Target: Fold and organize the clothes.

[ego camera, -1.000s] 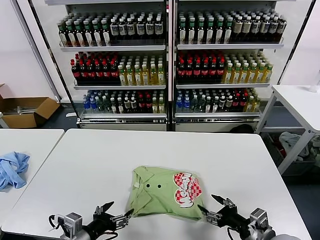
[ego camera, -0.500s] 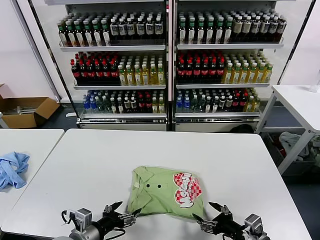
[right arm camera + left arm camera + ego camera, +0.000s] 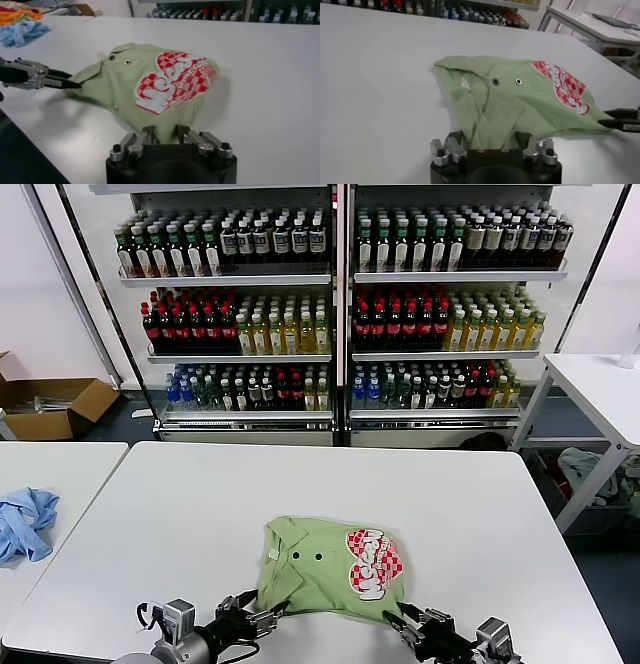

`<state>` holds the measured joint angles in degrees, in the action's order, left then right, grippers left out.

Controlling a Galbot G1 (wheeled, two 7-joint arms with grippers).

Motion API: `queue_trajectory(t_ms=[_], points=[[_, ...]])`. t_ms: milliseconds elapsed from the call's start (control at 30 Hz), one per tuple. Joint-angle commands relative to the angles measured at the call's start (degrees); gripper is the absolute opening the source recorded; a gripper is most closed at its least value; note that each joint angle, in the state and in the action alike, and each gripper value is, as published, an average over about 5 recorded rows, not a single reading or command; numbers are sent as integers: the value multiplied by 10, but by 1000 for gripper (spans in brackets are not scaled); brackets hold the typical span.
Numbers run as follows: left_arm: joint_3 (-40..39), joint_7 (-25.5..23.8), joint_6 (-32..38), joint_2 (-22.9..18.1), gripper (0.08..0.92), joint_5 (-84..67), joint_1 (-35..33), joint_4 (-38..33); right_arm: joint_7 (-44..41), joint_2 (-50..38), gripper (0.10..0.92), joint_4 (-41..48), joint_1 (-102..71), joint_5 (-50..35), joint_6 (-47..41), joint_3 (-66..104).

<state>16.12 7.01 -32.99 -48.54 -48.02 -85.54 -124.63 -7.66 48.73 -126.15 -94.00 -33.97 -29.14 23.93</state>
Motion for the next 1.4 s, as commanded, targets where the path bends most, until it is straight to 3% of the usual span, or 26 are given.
queue_trajectory(t_ms=[33,233,333,533,700,1033,1400], points=[[-5,-5,0,1,637,-1,8,7,-2,1,319,6,4,2,-1,-15],[2,-10,0,5,464,0,7,9,-5,-3,152,8,5,1,-1,-9],[9,-14,0,8,377,0,6,9,-6,-7,109,8,6,0,-1,-4],[23,-21,0,15,205,0,1,8,-6,-9,106,11,9,-1,0,0],[32,-27,0,17,130,0,-7,4,-7,-10,106,11,7,-2,0,4],[43,-27,0,15,130,5,-23,-31,-6,-10,129,-16,-3,-10,2,13],[86,-22,-1,28,410,-11,-55,-86,-13,-18,432,-28,7,-46,36,49]])
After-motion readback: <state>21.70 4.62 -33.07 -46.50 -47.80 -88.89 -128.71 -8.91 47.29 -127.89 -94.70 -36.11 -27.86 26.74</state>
